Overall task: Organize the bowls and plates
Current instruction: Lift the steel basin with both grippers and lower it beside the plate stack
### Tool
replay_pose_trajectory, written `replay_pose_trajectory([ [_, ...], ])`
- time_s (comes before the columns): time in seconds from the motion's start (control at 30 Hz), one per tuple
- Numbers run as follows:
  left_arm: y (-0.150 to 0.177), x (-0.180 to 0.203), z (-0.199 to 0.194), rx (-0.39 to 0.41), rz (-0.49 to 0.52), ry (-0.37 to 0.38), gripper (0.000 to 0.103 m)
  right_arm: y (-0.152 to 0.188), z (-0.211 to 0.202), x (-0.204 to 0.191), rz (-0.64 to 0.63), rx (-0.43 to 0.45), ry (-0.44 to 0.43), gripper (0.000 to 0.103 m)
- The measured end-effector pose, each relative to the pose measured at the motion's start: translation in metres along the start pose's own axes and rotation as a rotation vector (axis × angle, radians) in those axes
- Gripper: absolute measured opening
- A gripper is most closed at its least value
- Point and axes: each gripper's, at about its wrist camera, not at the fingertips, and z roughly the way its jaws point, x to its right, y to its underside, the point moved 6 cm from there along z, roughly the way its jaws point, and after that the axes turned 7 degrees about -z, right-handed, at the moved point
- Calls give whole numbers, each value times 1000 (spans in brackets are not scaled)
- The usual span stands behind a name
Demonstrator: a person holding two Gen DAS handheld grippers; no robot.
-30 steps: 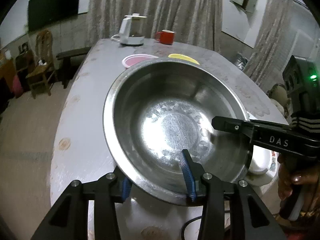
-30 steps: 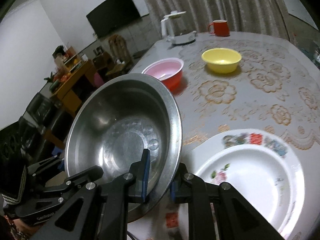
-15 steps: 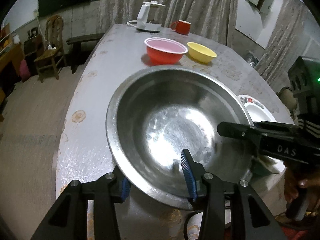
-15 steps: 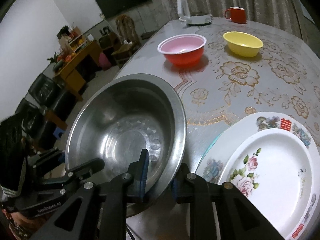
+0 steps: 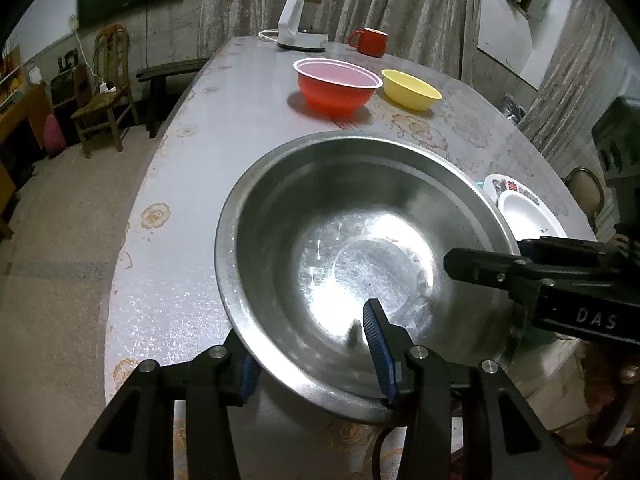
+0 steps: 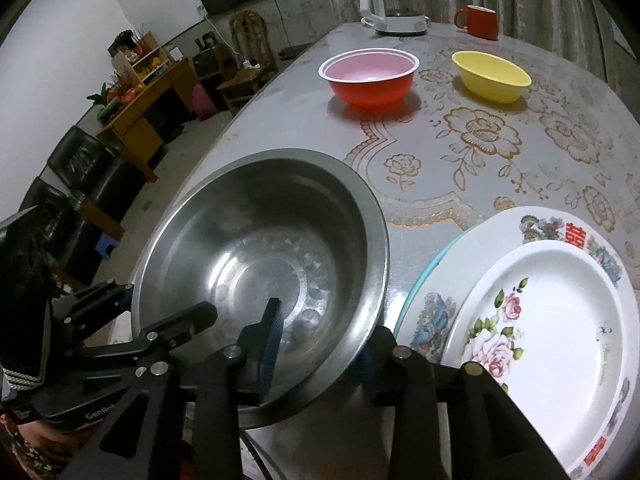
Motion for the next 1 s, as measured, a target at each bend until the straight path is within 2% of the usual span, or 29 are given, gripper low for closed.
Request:
replay_pose_trajectory([
  [0.47, 0, 6, -1, -2, 29, -13, 47, -6, -26, 18, 48, 67, 20, 36],
  [0.7, 1, 7, -1, -14, 32, -16, 47, -8, -24, 18, 49, 76, 16, 36],
  [0.87, 4, 4, -5, -17, 33, -14, 49, -11, -23, 19, 55, 78, 8, 36],
  [1.0, 3, 1, -10, -1, 57, -49, 54, -13, -22, 20, 48, 85, 5, 36],
])
